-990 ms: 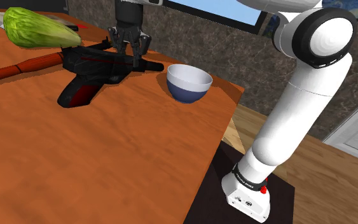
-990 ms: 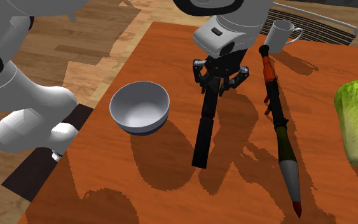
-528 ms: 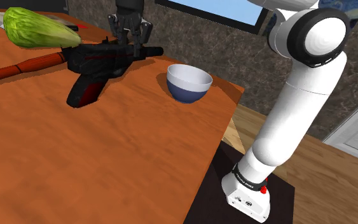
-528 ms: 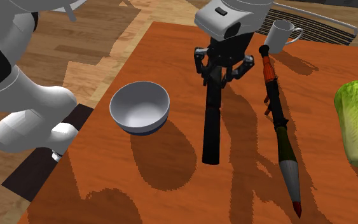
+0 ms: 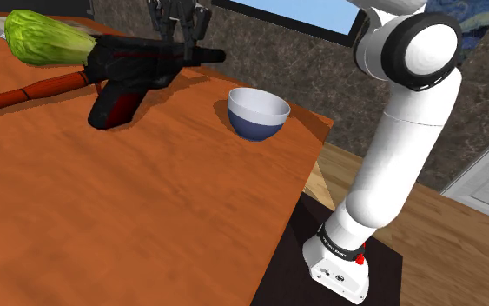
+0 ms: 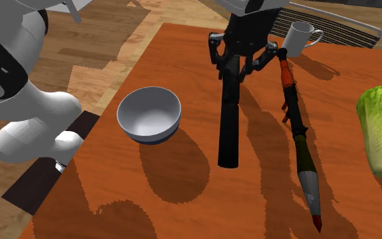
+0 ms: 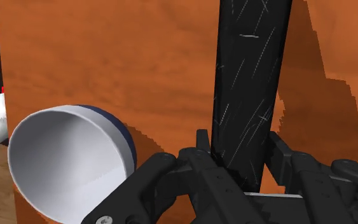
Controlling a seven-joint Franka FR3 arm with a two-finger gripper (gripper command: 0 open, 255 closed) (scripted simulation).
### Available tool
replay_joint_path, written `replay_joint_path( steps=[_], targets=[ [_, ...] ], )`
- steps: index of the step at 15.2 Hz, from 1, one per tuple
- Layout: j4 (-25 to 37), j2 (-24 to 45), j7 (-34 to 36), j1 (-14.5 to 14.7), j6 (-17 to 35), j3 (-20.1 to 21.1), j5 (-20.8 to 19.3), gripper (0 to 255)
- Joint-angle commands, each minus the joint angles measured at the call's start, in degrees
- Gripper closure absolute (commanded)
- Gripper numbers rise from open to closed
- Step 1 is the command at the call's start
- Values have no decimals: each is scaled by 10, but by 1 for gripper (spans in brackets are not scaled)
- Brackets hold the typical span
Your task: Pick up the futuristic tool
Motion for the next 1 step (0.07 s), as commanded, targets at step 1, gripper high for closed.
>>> replay_joint_path(
  steps=[1],
  targets=[
    [9,3,2,2,-6,1,-2,255]
  ],
)
